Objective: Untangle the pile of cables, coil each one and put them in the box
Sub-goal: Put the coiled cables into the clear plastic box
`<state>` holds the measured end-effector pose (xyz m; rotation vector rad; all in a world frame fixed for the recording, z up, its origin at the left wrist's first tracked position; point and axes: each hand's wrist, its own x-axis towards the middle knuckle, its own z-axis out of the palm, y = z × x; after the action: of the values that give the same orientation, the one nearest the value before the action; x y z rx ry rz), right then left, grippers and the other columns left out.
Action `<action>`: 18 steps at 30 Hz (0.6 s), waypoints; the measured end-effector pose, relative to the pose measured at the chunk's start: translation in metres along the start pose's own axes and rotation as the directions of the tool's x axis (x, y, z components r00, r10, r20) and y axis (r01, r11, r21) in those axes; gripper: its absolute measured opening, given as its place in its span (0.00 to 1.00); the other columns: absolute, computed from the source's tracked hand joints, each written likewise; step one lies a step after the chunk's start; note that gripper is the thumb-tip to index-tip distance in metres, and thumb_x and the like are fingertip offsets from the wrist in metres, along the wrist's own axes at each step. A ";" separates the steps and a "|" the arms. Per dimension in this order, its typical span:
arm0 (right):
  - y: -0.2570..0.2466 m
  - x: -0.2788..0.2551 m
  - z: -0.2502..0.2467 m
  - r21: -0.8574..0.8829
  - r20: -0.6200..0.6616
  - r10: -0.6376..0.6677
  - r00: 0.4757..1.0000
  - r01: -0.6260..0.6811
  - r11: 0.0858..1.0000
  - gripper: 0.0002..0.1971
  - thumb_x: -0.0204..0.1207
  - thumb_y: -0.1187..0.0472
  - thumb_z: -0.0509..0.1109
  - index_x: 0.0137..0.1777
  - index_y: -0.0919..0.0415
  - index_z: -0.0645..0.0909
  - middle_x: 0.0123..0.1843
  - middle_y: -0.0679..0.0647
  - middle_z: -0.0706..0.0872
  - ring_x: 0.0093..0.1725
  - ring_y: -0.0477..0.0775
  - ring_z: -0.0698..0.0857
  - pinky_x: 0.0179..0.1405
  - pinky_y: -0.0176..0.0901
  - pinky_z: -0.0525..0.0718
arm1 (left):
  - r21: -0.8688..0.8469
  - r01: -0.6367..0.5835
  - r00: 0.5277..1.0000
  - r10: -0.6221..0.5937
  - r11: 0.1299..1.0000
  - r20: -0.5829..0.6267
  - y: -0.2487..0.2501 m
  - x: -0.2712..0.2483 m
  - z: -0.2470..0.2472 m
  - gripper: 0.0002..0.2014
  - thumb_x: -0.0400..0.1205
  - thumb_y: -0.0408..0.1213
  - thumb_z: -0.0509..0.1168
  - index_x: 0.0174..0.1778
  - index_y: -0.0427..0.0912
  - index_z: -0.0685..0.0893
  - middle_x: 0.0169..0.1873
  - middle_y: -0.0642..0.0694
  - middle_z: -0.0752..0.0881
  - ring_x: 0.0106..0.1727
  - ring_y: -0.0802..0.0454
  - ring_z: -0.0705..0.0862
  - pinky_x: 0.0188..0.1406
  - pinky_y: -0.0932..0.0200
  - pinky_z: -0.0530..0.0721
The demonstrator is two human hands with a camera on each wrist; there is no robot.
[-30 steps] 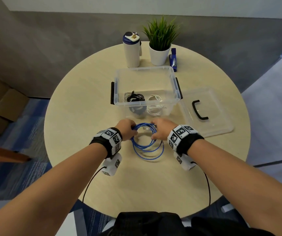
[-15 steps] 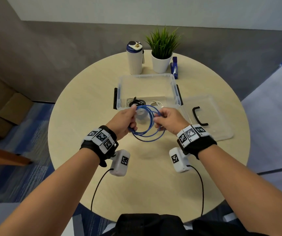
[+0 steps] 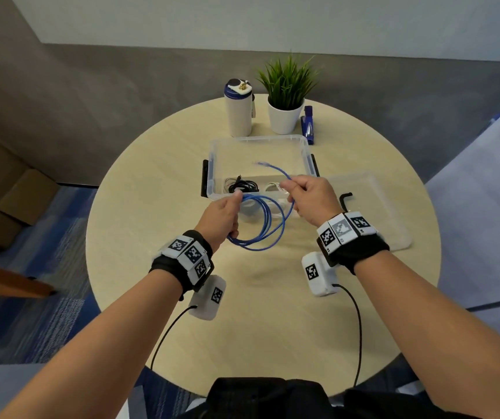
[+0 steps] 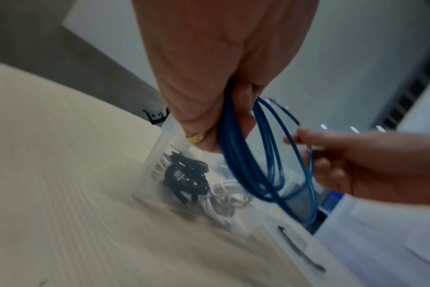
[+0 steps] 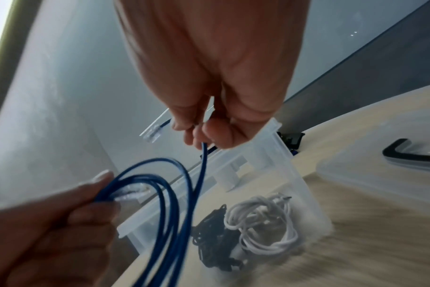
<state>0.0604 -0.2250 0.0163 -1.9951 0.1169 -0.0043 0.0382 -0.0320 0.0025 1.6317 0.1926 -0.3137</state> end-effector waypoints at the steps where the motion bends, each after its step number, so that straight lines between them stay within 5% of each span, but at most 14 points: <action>1: -0.001 0.002 0.000 0.030 -0.022 0.006 1.000 -0.006 1.000 0.08 0.80 0.55 0.68 0.50 0.56 0.88 0.30 0.50 0.82 0.27 0.44 0.77 0.35 0.40 0.77 | 0.010 0.005 1.000 -0.005 1.000 0.012 -0.002 -0.001 0.002 0.19 0.87 0.49 0.55 0.32 0.44 0.69 0.16 0.57 0.65 0.17 0.58 0.64 0.25 0.59 0.69; 4: -0.006 0.003 -0.001 0.033 0.023 0.002 1.000 -0.003 0.999 0.11 0.80 0.55 0.68 0.55 0.58 0.88 0.31 0.48 0.82 0.30 0.41 0.79 0.38 0.37 0.80 | -0.064 0.038 0.998 -0.035 0.997 0.047 -0.003 -0.006 0.006 0.18 0.87 0.48 0.54 0.33 0.45 0.68 0.18 0.55 0.63 0.19 0.57 0.61 0.24 0.59 0.69; 8: -0.010 -0.006 0.010 0.113 0.251 0.048 0.967 -0.079 0.990 0.09 0.83 0.55 0.64 0.53 0.52 0.86 0.40 0.46 0.86 0.43 0.46 0.84 0.50 0.48 0.86 | -0.221 0.062 0.994 -0.039 0.973 0.103 0.008 -0.009 0.012 0.20 0.88 0.49 0.52 0.29 0.47 0.64 0.20 0.54 0.58 0.20 0.57 0.57 0.20 0.62 0.65; 11: -0.017 -0.012 0.018 0.285 0.323 0.125 0.938 -0.222 0.932 0.10 0.85 0.57 0.60 0.48 0.52 0.83 0.40 0.56 0.87 0.32 0.52 0.86 0.34 0.46 0.87 | -0.250 0.066 0.991 -0.033 0.966 0.133 0.011 -0.009 0.012 0.21 0.88 0.50 0.51 0.30 0.47 0.65 0.20 0.54 0.58 0.20 0.57 0.57 0.19 0.64 0.65; 13: -0.023 -0.013 0.019 0.342 0.327 0.128 0.936 -0.244 0.907 0.11 0.86 0.58 0.59 0.47 0.56 0.82 0.31 0.57 0.82 0.19 0.49 0.77 0.21 0.39 0.80 | -0.242 0.090 0.987 -0.054 0.966 0.151 0.010 -0.008 0.010 0.21 0.88 0.52 0.50 0.33 0.44 0.69 0.19 0.54 0.61 0.20 0.57 0.59 0.22 0.63 0.67; 18: -0.025 -0.013 0.024 0.334 0.365 0.130 0.922 -0.260 0.906 0.13 0.87 0.57 0.57 0.50 0.60 0.81 0.26 0.52 0.69 0.17 0.43 0.63 0.18 0.34 0.66 | -0.304 0.108 0.991 -0.077 0.946 0.111 0.011 -0.003 0.007 0.22 0.86 0.56 0.51 0.54 0.40 0.78 0.24 0.50 0.71 0.22 0.56 0.68 0.26 0.60 0.73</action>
<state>0.0509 -0.1922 0.0293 -1.5631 0.0903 0.4163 0.0382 -0.0401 0.0137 1.2953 0.2328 -0.4128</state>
